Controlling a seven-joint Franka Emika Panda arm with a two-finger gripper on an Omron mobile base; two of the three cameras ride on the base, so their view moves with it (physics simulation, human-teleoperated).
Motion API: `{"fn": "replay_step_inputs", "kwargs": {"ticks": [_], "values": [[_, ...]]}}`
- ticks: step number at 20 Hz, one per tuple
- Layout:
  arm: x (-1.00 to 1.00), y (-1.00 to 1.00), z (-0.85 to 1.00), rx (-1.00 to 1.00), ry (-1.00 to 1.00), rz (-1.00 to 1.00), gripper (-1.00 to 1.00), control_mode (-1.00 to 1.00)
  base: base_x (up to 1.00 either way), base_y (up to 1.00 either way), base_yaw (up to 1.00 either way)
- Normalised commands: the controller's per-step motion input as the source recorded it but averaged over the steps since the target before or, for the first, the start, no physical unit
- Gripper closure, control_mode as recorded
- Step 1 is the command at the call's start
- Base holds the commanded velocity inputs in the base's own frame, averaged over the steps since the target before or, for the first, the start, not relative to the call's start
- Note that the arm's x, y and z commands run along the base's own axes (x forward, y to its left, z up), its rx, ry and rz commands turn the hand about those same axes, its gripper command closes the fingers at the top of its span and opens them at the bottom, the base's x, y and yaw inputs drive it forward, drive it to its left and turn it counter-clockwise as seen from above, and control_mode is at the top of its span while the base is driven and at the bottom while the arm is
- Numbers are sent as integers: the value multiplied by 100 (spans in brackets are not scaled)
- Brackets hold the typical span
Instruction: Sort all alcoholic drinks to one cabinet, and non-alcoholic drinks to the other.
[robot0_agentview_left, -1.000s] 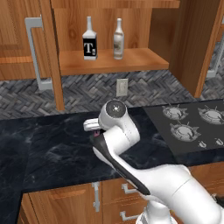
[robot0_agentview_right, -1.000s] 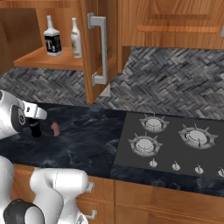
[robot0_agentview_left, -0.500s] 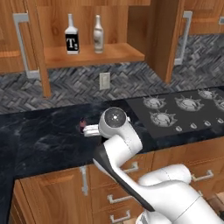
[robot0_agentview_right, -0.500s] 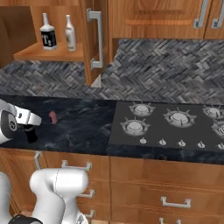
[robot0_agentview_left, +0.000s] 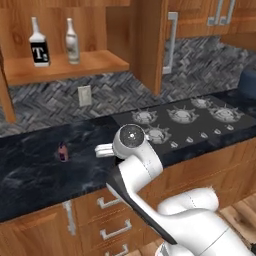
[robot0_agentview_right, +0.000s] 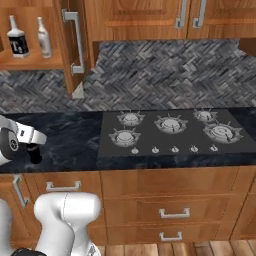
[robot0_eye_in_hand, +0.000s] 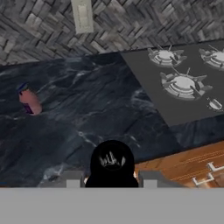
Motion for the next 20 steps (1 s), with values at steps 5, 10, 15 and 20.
{"fn": "replay_step_inputs", "kwargs": {"ticks": [5, 10, 15, 20], "values": [[0, 0, 0, 0, 0, 0, 100, 100, -7, -39, -39], [0, 0, 0, 0, 0, 0, 100, 100, -12, -56, -36], [0, 0, 0, 0, 0, 0, 100, 100, -15, -67, -36], [0, 0, 0, 0, 0, 0, 100, 100, -4, -73, -36]]}}
